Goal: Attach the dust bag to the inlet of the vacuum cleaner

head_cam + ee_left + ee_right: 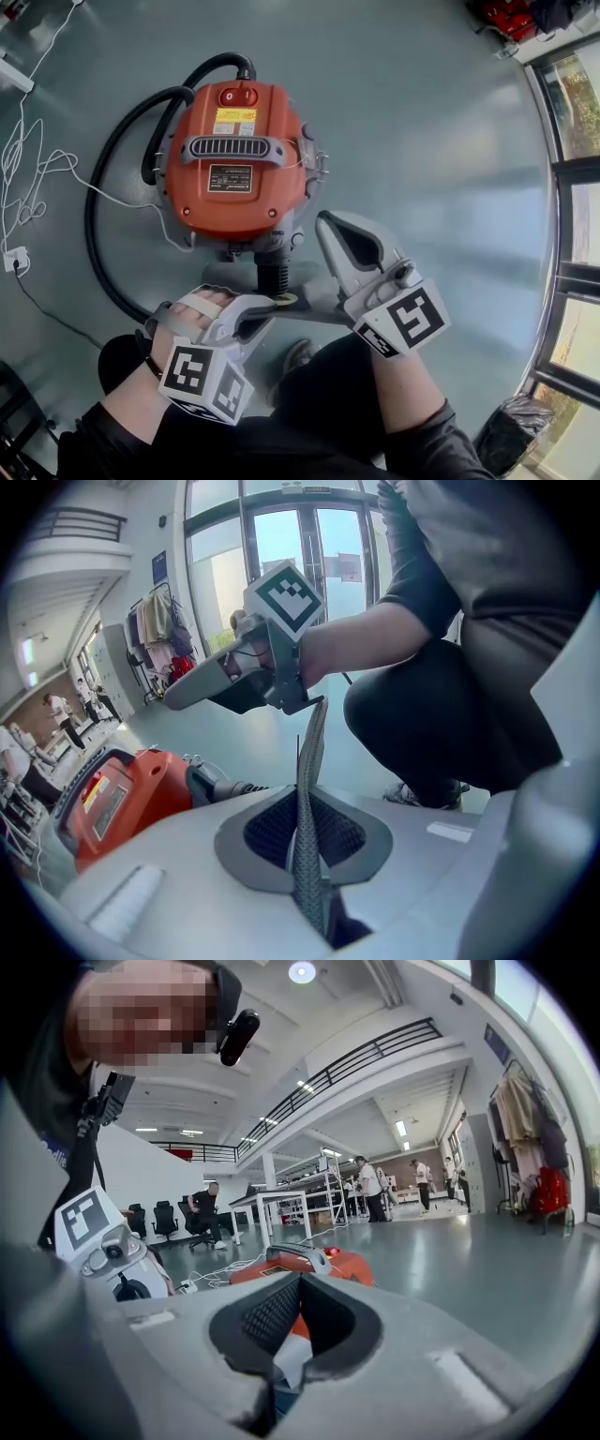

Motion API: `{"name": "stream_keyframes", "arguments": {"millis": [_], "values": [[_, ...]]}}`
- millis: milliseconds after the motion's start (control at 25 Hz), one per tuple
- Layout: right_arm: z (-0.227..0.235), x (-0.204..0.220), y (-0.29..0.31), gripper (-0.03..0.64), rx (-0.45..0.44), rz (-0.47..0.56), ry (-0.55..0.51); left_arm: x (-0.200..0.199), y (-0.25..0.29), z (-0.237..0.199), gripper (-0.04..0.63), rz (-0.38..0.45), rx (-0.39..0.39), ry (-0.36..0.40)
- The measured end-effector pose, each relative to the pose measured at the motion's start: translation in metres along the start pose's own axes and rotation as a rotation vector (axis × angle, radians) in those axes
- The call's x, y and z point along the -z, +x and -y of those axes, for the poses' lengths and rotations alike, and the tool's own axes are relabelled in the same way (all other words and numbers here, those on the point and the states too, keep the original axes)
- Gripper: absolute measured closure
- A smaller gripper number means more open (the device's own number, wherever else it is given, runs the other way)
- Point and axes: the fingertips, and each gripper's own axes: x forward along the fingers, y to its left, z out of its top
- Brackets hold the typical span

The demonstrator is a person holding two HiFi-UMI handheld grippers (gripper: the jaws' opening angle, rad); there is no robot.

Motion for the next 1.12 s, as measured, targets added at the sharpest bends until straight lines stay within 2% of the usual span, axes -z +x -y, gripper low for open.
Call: {"name": "stream_keyframes", "arguments": {"millis": [200, 440, 840, 1040, 1120], "values": [[-0.002, 0.006, 0.004, 0.624, -0.023, 0.018, -0.006, 0.011, 0.007, -0.008, 0.555, -0.01, -0.024, -0.046], [-0.005, 0.004, 0.012, 0.624, -0.058, 0.038, -0.032, 0.014, 0.01, -0.016, 0.552, -0.002, -0.009, -0.119], [0.011, -0.01, 0.058, 0.623, -0.139, -0.04, -0.261, 0.016, 0.016, -0.021, 0.548, -0.008, 0.009, -0.169], [0.016, -0.014, 0.078, 0.623, -0.182, -0.054, -0.309, 0.016, 0.017, -0.02, 0.548, -0.014, 0.026, -0.178], [0.014, -0.012, 0.084, 0.559, -0.225, -0.074, -0.326, 0.016, 0.017, -0.02, 0.548, -0.009, 0.039, -0.183]]}}
